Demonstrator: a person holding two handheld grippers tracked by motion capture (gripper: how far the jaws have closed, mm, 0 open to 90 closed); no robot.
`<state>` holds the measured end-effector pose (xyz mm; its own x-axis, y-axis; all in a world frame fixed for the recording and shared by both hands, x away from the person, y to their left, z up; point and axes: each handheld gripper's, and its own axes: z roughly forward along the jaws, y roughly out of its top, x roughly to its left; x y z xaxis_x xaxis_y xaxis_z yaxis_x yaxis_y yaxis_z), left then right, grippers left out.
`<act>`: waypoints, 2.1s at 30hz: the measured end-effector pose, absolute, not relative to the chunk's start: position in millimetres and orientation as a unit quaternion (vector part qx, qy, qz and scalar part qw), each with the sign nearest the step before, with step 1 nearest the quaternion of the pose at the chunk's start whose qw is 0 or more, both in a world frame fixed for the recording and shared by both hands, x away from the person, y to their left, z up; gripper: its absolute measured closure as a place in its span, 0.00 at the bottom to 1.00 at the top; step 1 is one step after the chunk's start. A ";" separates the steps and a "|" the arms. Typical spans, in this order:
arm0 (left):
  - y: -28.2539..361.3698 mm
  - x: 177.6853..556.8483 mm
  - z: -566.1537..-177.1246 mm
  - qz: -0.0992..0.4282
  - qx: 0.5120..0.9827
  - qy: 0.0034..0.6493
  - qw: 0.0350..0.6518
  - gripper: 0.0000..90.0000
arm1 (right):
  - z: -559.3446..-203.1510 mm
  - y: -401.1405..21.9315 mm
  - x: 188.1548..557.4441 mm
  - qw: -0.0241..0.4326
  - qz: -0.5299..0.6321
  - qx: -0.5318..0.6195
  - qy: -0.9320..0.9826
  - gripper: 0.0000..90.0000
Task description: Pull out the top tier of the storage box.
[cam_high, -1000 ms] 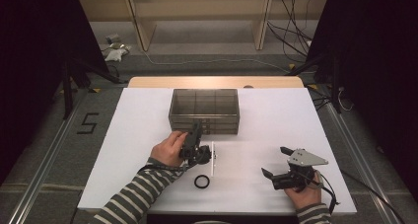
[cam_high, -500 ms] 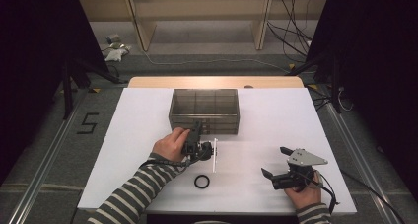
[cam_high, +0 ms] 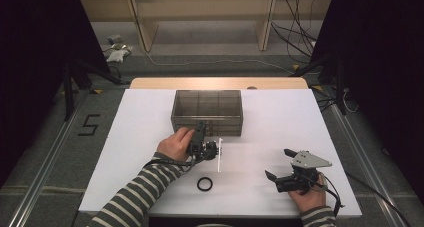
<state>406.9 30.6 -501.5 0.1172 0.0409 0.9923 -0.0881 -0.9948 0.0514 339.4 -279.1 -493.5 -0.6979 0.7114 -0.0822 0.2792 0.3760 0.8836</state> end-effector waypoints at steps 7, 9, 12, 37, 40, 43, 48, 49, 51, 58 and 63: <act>30.4 408.6 -502.1 0.665 0.745 -0.014 0.051 0.82 | -493.4 -279.2 339.3 0.233 0.464 0.310 0.796 0.01; 30.3 408.7 -502.8 0.665 0.745 -0.016 0.050 0.85 | -493.4 -279.1 339.3 0.233 0.464 0.310 0.796 0.01; 30.2 408.8 -503.4 0.662 0.748 -0.013 0.052 0.89 | -493.4 -279.1 339.2 0.233 0.464 0.310 0.796 0.01; 32.5 380.6 -499.3 0.649 0.758 -0.028 0.057 0.88 | -493.6 -278.3 339.1 0.233 0.460 0.310 0.799 0.01; 32.8 378.0 -496.9 0.651 0.756 -0.022 0.060 0.81 | -493.7 -278.2 339.2 0.233 0.460 0.310 0.799 0.01; 33.1 376.8 -494.3 0.646 0.759 -0.017 0.075 0.76 | -493.8 -278.1 339.4 0.234 0.459 0.310 0.799 0.01; 37.0 371.0 -483.7 0.627 0.772 -0.019 0.104 0.68 | -493.8 -277.9 339.3 0.234 0.458 0.310 0.799 0.01; 37.9 369.4 -481.9 0.626 0.773 -0.021 0.106 0.67 | -493.8 -277.9 339.3 0.234 0.458 0.310 0.800 0.01; 38.4 368.2 -480.7 0.624 0.774 -0.022 0.108 0.66 | -493.8 -277.9 339.2 0.233 0.458 0.311 0.800 0.01; 41.3 364.0 -473.9 0.619 0.775 -0.023 0.127 0.62 | -493.9 -277.5 339.3 0.234 0.457 0.311 0.800 0.01; 44.3 362.2 -467.6 0.606 0.782 -0.014 0.148 0.60 | -494.0 -277.4 339.4 0.234 0.456 0.311 0.800 0.01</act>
<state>362.2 44.3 -467.6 0.2663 0.1573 0.9510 -0.2013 -0.9558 0.2145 339.4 -277.4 -494.0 -0.6977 0.7106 -0.0912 0.2837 0.3909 0.8756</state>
